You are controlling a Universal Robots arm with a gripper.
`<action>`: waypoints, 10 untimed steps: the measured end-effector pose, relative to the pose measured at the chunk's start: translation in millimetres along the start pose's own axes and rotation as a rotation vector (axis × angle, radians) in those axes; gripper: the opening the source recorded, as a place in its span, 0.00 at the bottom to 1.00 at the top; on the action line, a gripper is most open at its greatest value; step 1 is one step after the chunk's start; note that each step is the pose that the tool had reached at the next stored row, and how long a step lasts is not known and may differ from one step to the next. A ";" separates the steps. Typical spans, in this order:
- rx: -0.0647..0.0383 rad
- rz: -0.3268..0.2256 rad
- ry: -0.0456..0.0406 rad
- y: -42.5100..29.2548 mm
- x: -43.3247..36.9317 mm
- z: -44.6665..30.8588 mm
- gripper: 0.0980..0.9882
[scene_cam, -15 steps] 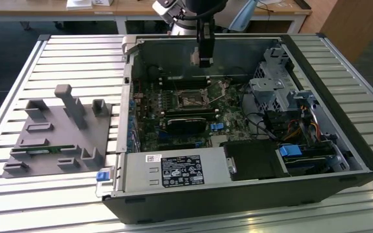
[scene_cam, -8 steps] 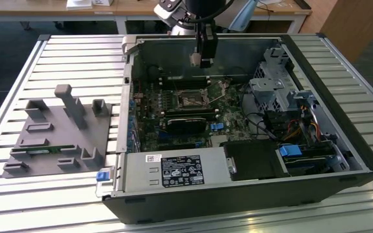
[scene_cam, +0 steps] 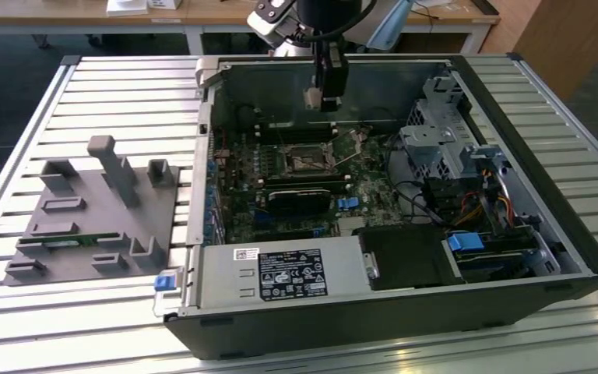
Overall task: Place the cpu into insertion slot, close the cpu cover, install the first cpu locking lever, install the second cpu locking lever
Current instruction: 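Place the cpu into insertion slot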
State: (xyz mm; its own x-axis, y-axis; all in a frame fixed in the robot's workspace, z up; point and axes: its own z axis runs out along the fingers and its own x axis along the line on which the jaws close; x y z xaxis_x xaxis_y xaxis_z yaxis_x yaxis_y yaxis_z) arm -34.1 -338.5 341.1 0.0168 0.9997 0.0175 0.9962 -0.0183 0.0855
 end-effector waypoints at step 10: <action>0.001 0.000 0.0000 -0.3 -0.1 3.9 0.49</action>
State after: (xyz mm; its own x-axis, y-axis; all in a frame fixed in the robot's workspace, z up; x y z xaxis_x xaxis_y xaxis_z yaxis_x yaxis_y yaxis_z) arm -34.1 -338.5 337.2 0.0168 0.9997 0.0175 0.9962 -0.0183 0.0846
